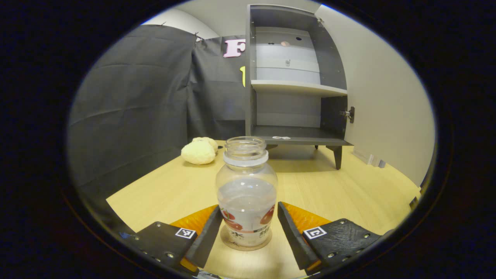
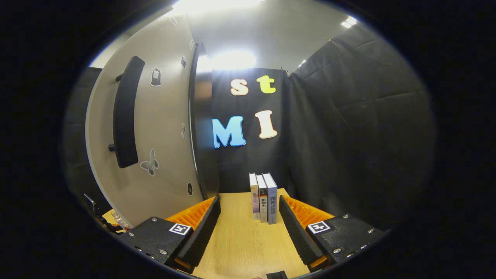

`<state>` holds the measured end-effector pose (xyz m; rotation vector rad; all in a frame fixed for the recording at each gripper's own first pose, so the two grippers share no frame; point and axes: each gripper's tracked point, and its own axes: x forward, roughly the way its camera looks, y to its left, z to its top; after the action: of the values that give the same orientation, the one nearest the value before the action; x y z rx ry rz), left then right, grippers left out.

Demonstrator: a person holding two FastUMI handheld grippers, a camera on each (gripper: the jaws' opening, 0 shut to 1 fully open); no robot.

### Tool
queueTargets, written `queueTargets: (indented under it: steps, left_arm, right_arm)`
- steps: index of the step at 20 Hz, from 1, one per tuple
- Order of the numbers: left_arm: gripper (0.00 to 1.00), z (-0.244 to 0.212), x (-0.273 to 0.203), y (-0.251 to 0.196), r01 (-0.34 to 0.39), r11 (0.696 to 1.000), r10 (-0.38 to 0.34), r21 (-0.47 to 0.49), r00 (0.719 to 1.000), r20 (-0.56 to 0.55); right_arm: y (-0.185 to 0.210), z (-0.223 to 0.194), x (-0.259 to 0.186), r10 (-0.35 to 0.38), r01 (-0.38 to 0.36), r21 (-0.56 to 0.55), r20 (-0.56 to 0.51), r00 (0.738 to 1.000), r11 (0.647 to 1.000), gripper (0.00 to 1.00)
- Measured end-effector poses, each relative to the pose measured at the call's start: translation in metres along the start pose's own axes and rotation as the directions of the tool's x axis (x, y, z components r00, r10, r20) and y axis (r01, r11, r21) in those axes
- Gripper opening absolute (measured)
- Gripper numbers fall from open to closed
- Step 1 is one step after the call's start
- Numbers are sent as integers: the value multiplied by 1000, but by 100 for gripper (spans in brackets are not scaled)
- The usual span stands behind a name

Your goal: Open the cabinet door with the right hand, grasp the bottle in the cabinet with the left hand and place it on the coaster, then close the cabinet door with the right hand.

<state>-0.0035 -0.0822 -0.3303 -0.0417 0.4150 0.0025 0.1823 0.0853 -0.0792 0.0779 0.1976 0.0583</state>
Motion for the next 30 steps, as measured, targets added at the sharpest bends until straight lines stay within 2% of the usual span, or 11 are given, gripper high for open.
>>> queueTargets:
  steps: [9, 10, 12, 17, 19, 20, 24, 25, 28, 29, 30]
  left_arm:
    - [89, 119, -48, 7, -10, 1000, 12, -15, 989, 150]
    - [85, 130, -56, 13, -30, 999, 32, -18, 987, 156]
    - [85, 157, -67, 27, -69, 997, 72, -21, 982, 177]
    - [85, 209, -86, 46, -64, 996, 75, -55, 967, 244]
    - [85, 215, -87, 56, -58, 997, 70, -56, 966, 249]
    - [81, 218, -85, 62, -51, 997, 64, -59, 966, 251]
    - [84, 228, -86, 95, -56, 995, 76, -82, 959, 274]
    - [85, 226, -86, 104, -52, 995, 75, -88, 959, 272]
    - [85, 227, -86, 135, -54, 994, 78, -94, 957, 278]
    - [81, 226, -85, 144, -55, 994, 79, -94, 957, 279]
    - [85, 227, -83, 154, -53, 994, 77, -95, 956, 281]
  right_arm:
    - [4, 20, 14, 36, -37, 20, 40, 999, 999, 93]
    - [5, 25, 14, 37, -38, 15, 45, 998, 999, 94]
    - [6, 37, 11, 34, -35, 13, 59, 998, 999, 94]
    - [14, 77, -4, 9, -14, 43, 112, 994, 999, 93]
    - [21, 92, -13, -10, 5, 33, 144, 990, 999, 93]
    - [26, 98, -18, -13, 9, 27, 157, 988, 1000, 93]
    - [57, 114, -30, -16, 15, 8, 184, 983, 1000, 91]
    - [56, 116, -33, -48, 50, -10, 189, 981, 999, 94]
    - [59, 115, -39, -102, 111, -36, 186, 977, 993, 91]
    - [63, 115, -39, -113, 120, -29, 181, 977, 992, 90]
    - [68, 114, -40, -120, 126, -20, 177, 977, 992, 87]
